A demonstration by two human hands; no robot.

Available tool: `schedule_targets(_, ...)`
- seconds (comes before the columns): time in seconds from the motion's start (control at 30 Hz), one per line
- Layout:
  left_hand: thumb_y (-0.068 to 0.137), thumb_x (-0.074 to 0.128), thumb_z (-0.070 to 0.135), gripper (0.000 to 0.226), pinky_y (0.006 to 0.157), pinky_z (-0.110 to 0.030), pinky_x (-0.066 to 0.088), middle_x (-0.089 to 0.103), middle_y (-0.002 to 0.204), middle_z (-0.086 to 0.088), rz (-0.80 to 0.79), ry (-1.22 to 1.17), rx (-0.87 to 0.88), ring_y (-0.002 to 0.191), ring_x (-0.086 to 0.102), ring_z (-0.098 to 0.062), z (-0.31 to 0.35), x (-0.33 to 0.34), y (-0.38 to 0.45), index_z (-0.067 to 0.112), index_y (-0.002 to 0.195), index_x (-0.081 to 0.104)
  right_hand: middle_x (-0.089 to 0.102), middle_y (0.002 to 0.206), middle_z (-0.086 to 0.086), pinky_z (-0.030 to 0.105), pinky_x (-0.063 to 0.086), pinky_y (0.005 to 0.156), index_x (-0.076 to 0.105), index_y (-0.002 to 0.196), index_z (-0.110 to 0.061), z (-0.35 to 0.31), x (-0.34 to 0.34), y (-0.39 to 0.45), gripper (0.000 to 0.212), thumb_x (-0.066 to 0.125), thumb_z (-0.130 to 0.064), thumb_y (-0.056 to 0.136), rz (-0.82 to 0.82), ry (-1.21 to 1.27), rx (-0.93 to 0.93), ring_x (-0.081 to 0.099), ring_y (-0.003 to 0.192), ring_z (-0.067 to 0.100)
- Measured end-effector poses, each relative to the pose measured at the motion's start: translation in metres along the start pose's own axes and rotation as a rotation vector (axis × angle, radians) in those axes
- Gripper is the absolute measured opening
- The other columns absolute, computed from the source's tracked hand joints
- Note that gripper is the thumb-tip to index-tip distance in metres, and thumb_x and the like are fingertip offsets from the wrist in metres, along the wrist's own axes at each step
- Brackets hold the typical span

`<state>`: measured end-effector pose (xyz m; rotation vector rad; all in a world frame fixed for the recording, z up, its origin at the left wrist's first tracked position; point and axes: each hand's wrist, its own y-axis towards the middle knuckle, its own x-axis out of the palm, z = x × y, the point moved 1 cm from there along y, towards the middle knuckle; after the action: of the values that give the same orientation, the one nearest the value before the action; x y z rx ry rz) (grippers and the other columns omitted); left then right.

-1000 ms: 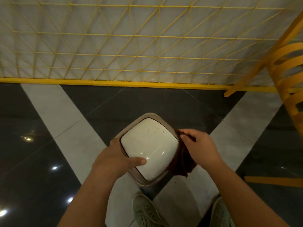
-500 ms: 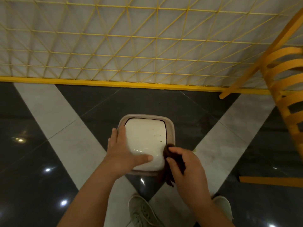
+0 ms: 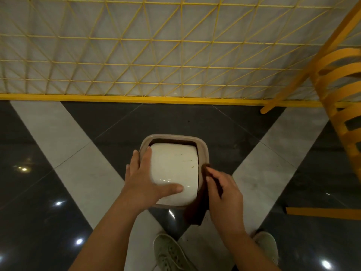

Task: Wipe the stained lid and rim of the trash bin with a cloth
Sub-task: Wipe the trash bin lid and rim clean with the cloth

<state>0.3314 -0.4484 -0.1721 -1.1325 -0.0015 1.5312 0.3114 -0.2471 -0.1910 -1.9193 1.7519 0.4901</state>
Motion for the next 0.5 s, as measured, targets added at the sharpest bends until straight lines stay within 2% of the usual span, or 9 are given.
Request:
schedule_targets(0.07, 0.050, 0.080, 0.064, 0.131, 0.111, -0.060, 0.022, -0.019, 0.154, 0.015, 0.012, 0.044, 0.009, 0.145, -0.008, -0.029, 0.004, 0.001, 0.000, 0.045, 0.143, -0.010, 0.058, 0.114, -0.015, 0.015, 0.041, 0.092, 0.062, 0.113, -0.036, -0.003, -0.002, -0.012, 0.025, 0.050, -0.030, 0.092, 0.031, -0.062, -0.149, 0.052, 0.105, 0.003)
schedule_targets(0.2, 0.050, 0.081, 0.062, 0.130, 0.112, -0.061, 0.019, -0.018, 0.155, 0.015, 0.017, 0.066, -0.001, 0.145, -0.011, -0.027, 0.005, 0.001, 0.001, 0.046, 0.144, -0.008, 0.064, 0.108, -0.010, 0.006, 0.033, 0.082, 0.068, 0.110, -0.029, -0.027, -0.003, 0.005, 0.027, 0.050, -0.031, 0.090, -0.039, -0.284, -0.457, 0.049, 0.100, 0.007)
schedule_targets(0.27, 0.049, 0.081, 0.062, 0.130, 0.112, -0.061, 0.019, -0.018, 0.155, 0.015, 0.013, 0.062, 0.003, 0.145, -0.010, -0.027, 0.004, 0.001, 0.001, 0.046, 0.144, -0.008, 0.064, 0.109, -0.011, 0.004, 0.030, 0.081, 0.068, 0.111, -0.030, -0.035, -0.002, 0.026, 0.024, 0.055, -0.027, 0.091, -0.069, -0.303, -0.406, 0.045, 0.099, 0.005)
schedule_targets(0.33, 0.050, 0.081, 0.062, 0.130, 0.111, -0.061, 0.020, -0.017, 0.155, 0.014, 0.008, 0.068, 0.007, 0.145, -0.010, -0.028, 0.004, 0.000, 0.002, 0.046, 0.143, -0.008, 0.061, 0.112, -0.014, 0.005, 0.030, 0.087, 0.067, 0.112, -0.033, -0.031, 0.000, 0.045, 0.024, 0.056, -0.027, 0.092, -0.091, -0.182, -0.234, 0.042, 0.102, 0.001)
schedule_targets(0.43, 0.050, 0.081, 0.063, 0.130, 0.111, -0.063, 0.020, -0.016, 0.155, 0.014, 0.009, 0.062, 0.009, 0.145, -0.009, -0.029, 0.004, 0.001, 0.003, 0.046, 0.143, -0.009, 0.057, 0.111, -0.017, 0.027, 0.042, 0.101, 0.064, 0.113, -0.036, -0.018, 0.000, 0.049, 0.024, 0.053, -0.028, 0.094, -0.056, -0.038, -0.033, 0.051, 0.107, 0.004)
schedule_targets(0.5, 0.050, 0.081, 0.062, 0.130, 0.111, -0.063, 0.019, -0.016, 0.155, 0.014, 0.010, 0.062, 0.006, 0.145, -0.009, -0.029, 0.003, 0.001, 0.003, 0.045, 0.143, -0.009, 0.057, 0.110, -0.016, 0.035, 0.046, 0.099, 0.063, 0.114, -0.034, -0.012, -0.001, 0.035, 0.024, 0.052, -0.026, 0.094, -0.020, -0.057, -0.012, 0.054, 0.105, 0.006)
